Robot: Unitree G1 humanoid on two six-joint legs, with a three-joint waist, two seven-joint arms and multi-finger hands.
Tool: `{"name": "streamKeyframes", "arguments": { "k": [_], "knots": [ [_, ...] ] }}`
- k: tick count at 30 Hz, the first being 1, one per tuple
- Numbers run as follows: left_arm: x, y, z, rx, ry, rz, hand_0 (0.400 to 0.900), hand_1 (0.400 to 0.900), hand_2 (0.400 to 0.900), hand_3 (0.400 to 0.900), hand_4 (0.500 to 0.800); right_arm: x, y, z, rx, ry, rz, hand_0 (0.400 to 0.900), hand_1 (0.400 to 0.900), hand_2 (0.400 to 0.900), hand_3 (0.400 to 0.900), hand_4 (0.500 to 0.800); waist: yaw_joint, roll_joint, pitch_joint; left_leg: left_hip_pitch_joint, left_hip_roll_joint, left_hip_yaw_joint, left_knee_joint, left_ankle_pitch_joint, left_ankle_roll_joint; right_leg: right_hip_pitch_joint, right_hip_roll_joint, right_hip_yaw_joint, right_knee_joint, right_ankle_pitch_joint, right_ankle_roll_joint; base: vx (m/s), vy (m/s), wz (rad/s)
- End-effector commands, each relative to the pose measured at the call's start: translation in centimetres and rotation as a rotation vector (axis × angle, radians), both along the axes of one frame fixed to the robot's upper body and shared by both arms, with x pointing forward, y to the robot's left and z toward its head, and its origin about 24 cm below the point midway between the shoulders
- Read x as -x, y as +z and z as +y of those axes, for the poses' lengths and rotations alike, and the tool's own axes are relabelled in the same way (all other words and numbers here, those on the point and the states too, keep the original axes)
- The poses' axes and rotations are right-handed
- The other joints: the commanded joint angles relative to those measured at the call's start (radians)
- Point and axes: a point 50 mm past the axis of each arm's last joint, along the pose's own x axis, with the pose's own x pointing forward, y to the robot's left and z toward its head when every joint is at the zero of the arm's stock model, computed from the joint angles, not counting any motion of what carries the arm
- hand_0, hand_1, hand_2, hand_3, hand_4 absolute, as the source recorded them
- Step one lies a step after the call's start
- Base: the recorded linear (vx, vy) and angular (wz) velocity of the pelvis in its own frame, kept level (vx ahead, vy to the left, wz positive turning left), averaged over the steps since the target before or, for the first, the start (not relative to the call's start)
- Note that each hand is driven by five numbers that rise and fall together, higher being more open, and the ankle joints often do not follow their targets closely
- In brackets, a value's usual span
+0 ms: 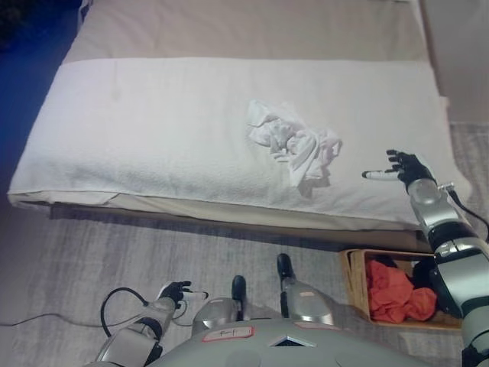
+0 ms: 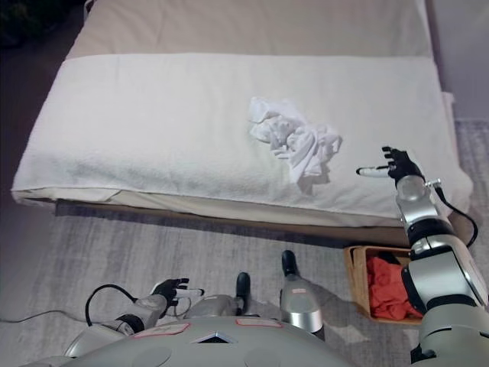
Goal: Put the clothes on the bed into the basket.
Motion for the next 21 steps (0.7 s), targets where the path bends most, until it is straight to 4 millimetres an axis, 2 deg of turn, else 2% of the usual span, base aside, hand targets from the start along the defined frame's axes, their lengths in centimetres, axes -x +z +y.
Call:
{"name": "streamKeyframes", "arguments": {
  "k": [1, 4, 9, 13, 21],
  "knots": [
    [-0.3, 0.5, 2.4, -0.084, -0.006, -0.004, 0.900, 0.900, 0.900, 0.900, 0.800, -3.5, 6.2, -0.2, 0.056, -0.024, -0.191, 0.900, 0.900, 0.900, 0.900, 0.800, 0.015, -0.033, 0.004, -0.049, 0.028, -0.013, -0.015, 0.011, -0.065, 0.007, -0.035, -0.001, 0.041, -0.115, 0.034, -0.03, -0.042, 0.17],
    [-0.7, 0.7, 2.5, -0.077, -0.010, -0.025, 0.900, 0.900, 0.900, 0.900, 0.800, -4.5, 8.6, 0.0, 0.080, -0.031, -0.233, 0.900, 0.900, 0.900, 0.900, 0.800, 0.035, -0.014, 0.028, -0.071, 0.022, -0.020, -0.015, 0.022, -0.067, -0.011, -0.039, -0.013, 0.046, -0.117, 0.034, -0.04, -0.041, 0.14],
    [-1.0, 0.8, 2.6, -0.069, -0.020, -0.048, 0.900, 0.900, 0.900, 0.900, 0.800, -5.3, 10.5, 0.0, 0.122, -0.036, -0.242, 0.900, 0.900, 0.900, 0.900, 0.800, 0.066, 0.016, 0.058, -0.099, 0.018, -0.033, -0.018, 0.040, -0.072, -0.037, -0.047, -0.033, 0.062, -0.121, 0.032, -0.02, -0.033, 0.11],
    [-1.2, 1.0, 2.5, -0.057, -0.019, -0.072, 0.900, 0.900, 0.900, 0.900, 0.800, -6.5, 12.6, 1.3, 0.174, 0.011, -0.273, 0.900, 0.900, 0.900, 0.900, 0.800, 0.095, 0.041, 0.089, -0.126, 0.014, -0.033, -0.019, 0.051, -0.074, -0.068, -0.053, -0.052, 0.076, -0.123, 0.035, -0.02, -0.022, 0.06],
    [-1.4, 1.1, 1.9, -0.032, -0.058, -0.108, 0.900, 0.900, 0.900, 0.900, 0.800, -7.4, 15.9, 2.1, 0.243, 0.037, -0.344, 0.900, 0.900, 0.900, 0.900, 0.800, 0.143, 0.085, 0.150, -0.173, 0.016, -0.056, -0.019, 0.079, -0.083, -0.124, -0.058, -0.080, 0.136, -0.147, 0.030, 0.00, -0.025, 0.16]
  ]
}}
